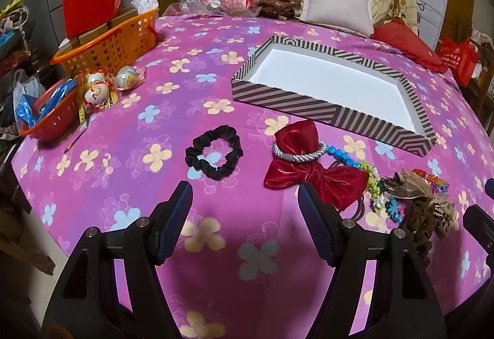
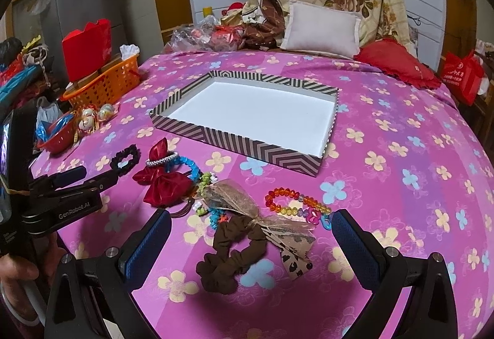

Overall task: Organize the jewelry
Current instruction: 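Move both tools toward the jewelry pile beside the striped tray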

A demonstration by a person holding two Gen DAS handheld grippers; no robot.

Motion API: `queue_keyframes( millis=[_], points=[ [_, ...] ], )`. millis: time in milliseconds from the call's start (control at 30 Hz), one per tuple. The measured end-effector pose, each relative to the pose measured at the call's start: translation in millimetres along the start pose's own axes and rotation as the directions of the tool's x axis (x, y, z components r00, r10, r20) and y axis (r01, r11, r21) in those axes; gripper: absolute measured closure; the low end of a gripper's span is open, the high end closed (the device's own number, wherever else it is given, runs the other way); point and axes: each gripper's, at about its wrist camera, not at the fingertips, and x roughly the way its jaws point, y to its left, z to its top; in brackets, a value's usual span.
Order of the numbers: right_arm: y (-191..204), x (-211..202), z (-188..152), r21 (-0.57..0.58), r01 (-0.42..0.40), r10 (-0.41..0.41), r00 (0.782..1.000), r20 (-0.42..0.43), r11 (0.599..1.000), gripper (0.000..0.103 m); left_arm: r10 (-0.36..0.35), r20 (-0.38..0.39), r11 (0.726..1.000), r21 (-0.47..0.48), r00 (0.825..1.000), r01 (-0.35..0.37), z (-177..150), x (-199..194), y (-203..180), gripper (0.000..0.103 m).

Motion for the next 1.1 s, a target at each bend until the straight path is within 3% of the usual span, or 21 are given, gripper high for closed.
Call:
queue_keyframes(
  millis=[1100],
  points=[
    [-11.3, 12.1, -6.3, 0.025, 0.01, -0.008, 0.999, -0.047, 1.0, 0.0, -0.009, -0.044, 1.0, 0.006, 0.999, 0.01, -4.7, 9.7, -8.8, 0.032]
  ],
)
